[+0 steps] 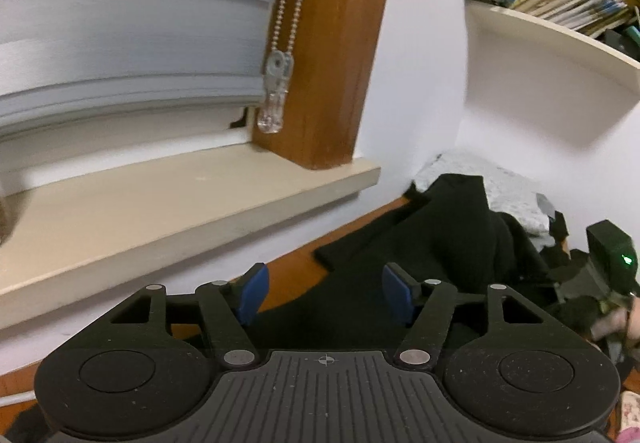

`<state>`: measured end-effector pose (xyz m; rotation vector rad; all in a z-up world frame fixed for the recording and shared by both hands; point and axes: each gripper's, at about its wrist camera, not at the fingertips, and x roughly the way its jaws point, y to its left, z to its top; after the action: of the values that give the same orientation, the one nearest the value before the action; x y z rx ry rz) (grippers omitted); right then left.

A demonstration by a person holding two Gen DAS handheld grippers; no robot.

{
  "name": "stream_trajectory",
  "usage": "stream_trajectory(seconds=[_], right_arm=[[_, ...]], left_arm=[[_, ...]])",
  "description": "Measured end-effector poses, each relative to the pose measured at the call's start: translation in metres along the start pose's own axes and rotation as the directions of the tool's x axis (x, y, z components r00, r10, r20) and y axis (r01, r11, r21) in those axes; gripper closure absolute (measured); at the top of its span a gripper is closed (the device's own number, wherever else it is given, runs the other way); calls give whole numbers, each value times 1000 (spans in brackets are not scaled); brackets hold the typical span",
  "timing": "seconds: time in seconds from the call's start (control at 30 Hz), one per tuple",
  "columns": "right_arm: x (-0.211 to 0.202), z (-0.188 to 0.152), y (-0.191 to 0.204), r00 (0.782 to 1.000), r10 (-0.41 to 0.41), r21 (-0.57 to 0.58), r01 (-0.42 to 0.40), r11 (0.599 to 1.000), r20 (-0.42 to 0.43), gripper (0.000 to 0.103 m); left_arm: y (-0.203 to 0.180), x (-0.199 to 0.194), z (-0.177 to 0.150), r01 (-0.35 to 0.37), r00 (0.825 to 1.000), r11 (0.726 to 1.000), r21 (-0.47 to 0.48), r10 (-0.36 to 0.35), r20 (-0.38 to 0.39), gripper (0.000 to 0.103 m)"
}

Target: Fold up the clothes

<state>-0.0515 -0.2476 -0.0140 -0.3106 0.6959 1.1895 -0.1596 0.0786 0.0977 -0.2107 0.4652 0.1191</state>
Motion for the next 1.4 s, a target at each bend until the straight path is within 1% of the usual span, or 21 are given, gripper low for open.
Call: stream_trajectory(seconds=[0.13, 0.33, 0.4, 0.43, 0.5, 0.6, 0.63, 0.67, 0.7, 0.73, 0.8, 0.87, 0.9, 0.93, 0.97, 1.0, 1.07, 1.2, 1.27, 1.3, 1.4], right_arm=[[-17, 0, 16, 1000, -2, -45, 2, 999, -2, 42], [-63, 28, -10, 982, -75, 50, 68, 996, 173, 42], [-69, 43, -24, 967, -136, 95, 118, 989, 216, 35], [-67, 51, -30, 959, -170, 116, 146, 982, 228, 25], [-60, 65, -42, 946, -222, 152, 190, 970, 235, 24], [-37, 79, -53, 957, -229, 176, 199, 964, 176, 24], [-29, 81, -54, 958, -244, 168, 218, 961, 151, 26], [-22, 83, -54, 959, -253, 160, 231, 960, 130, 40], [-15, 87, -52, 963, -241, 154, 222, 963, 119, 55], [-8, 91, -49, 966, -233, 145, 216, 966, 111, 83], [-1, 111, -30, 956, -247, 90, 235, 968, 158, 88], [-15, 128, -5, 939, -191, 42, 186, 982, 287, 88], [-26, 136, 6, 921, -164, 39, 160, 986, 353, 88], [-36, 143, 16, 902, -135, 34, 133, 991, 409, 87], [-42, 149, 20, 898, -104, 33, 99, 995, 427, 81], [-45, 154, 22, 907, -81, 27, 76, 997, 413, 74], [-53, 153, 16, 921, -74, 16, 73, 997, 383, 51], [-76, 129, -37, 903, -190, 141, 146, 979, 386, 46], [-70, 114, -71, 929, -259, 197, 210, 958, 265, 42], [-61, 104, -82, 939, -287, 178, 254, 951, 190, 41], [-38, 75, -109, 935, -355, 119, 352, 928, 3, 38]], left_arm=[[13, 14, -20, 20, 999, 999, -51, -22, -35, 33], [25, 10, -43, 74, 997, 990, -119, -76, -13, 31], [25, 11, -49, 87, 996, 989, -116, -89, -20, 31], [25, 12, -51, 94, 995, 989, -114, -98, -26, 31], [24, 11, -53, 96, 995, 990, -105, -100, -26, 31], [23, 9, -55, 85, 996, 991, -102, -87, -16, 30], [24, 7, -55, 85, 996, 991, -108, -86, -11, 30], [25, 6, -56, 86, 996, 990, -115, -87, -6, 30], [26, 5, -57, 86, 996, 989, -123, -87, 0, 29], [28, 4, -57, 87, 996, 988, -130, -87, 5, 29], [31, 3, -58, 92, 996, 985, -144, -92, 11, 27], [31, 3, -58, 92, 996, 985, -146, -91, 10, 27], [30, 3, -58, 91, 996, 985, -145, -91, 10, 27], [30, 3, -58, 90, 996, 986, -144, -90, 10, 27], [29, 3, -58, 90, 996, 986, -142, -89, 11, 27], [30, 3, -58, 88, 996, 986, -145, -87, 11, 27], [30, 4, -57, 85, 996, 985, -150, -84, 13, 27], [31, 4, -57, 83, 997, 985, -154, -82, 9, 27], [31, 5, -58, 83, 997, 985, -154, -83, 9, 27], [31, 5, -58, 83, 997, 985, -154, -82, 10, 27], [31, 5, -57, 89, 996, 985, -145, -86, 28, 27]])
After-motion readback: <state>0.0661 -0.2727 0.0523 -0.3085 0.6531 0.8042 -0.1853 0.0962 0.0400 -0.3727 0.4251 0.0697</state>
